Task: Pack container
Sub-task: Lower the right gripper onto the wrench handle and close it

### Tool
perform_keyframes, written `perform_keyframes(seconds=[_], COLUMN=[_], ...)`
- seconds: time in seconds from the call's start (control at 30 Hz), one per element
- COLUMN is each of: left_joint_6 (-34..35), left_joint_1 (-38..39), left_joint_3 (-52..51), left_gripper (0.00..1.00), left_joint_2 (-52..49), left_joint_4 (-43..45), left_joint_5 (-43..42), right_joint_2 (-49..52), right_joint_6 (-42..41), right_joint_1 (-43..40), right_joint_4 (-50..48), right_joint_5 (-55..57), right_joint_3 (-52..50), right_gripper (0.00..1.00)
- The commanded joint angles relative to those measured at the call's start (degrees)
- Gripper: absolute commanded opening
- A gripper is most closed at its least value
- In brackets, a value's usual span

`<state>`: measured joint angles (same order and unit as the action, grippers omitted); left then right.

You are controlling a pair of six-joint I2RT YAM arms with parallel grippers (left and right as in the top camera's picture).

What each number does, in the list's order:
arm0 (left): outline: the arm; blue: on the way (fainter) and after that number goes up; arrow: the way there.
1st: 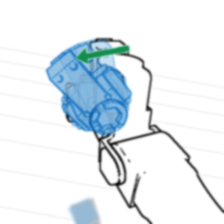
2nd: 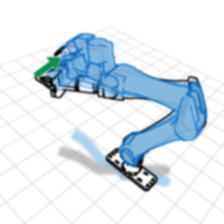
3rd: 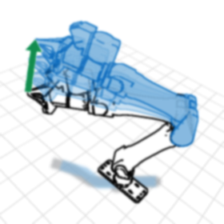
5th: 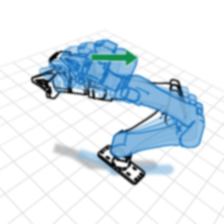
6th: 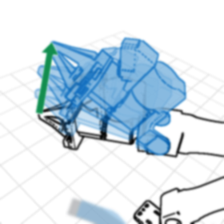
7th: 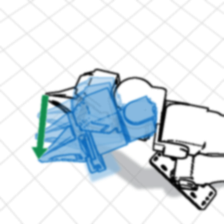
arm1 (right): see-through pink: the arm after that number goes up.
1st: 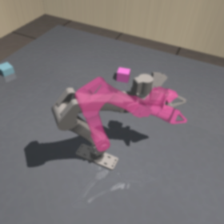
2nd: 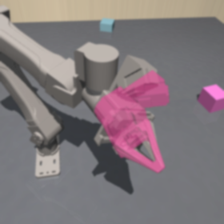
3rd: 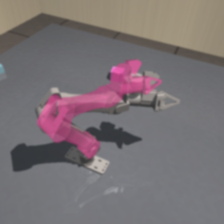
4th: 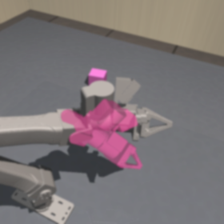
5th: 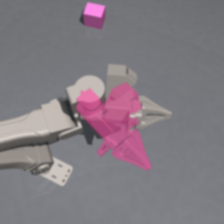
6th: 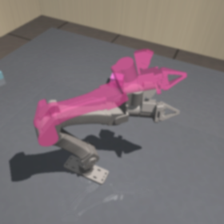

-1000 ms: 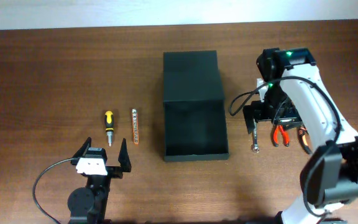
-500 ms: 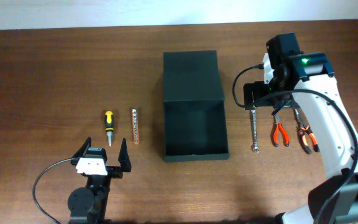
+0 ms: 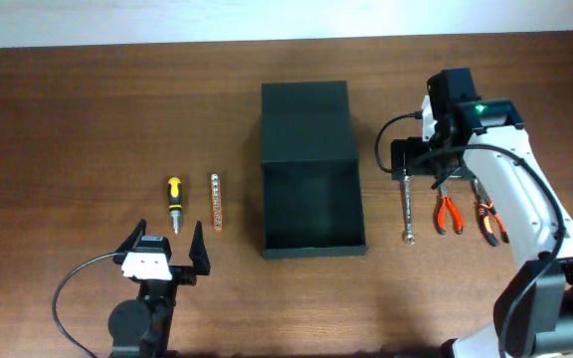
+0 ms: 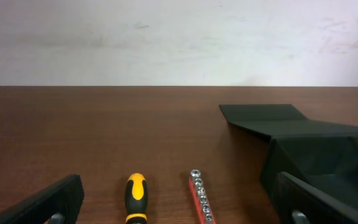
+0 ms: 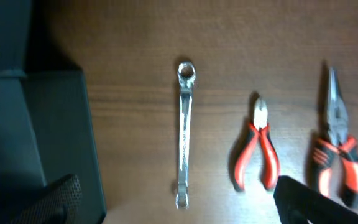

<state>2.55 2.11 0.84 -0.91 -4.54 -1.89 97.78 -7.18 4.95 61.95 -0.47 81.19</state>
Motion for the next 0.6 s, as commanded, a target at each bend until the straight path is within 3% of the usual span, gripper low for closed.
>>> perform_keyframes(seconds=[0.0, 0.33, 0.57], left_joint_6=[-1.09, -1.11, -1.11], left_joint_1=[-0.42, -0.42, -0.42], left_joint_3=[-0.33, -0.33, -0.33], left_gripper=[0.99, 0.99, 0.99], left_joint_2=[0.24, 0.24, 0.24], left_joint_4=[-0.11, -0.11, -0.09], left_joint_5=[0.24, 0.24, 0.24], right_joint_2=[0.11, 1.51, 9.14], right_joint_6=[-0.2, -0.2, -0.2], right_joint_1=[-0.07, -0.11, -0.11], right_joint_4=[-2.71, -6.27, -7.61], right_joint_5=[-1.42, -1.22, -0.79], right_joint_3=[-5.38, -9.62, -9.62], right_gripper=[0.99, 0.99, 0.99])
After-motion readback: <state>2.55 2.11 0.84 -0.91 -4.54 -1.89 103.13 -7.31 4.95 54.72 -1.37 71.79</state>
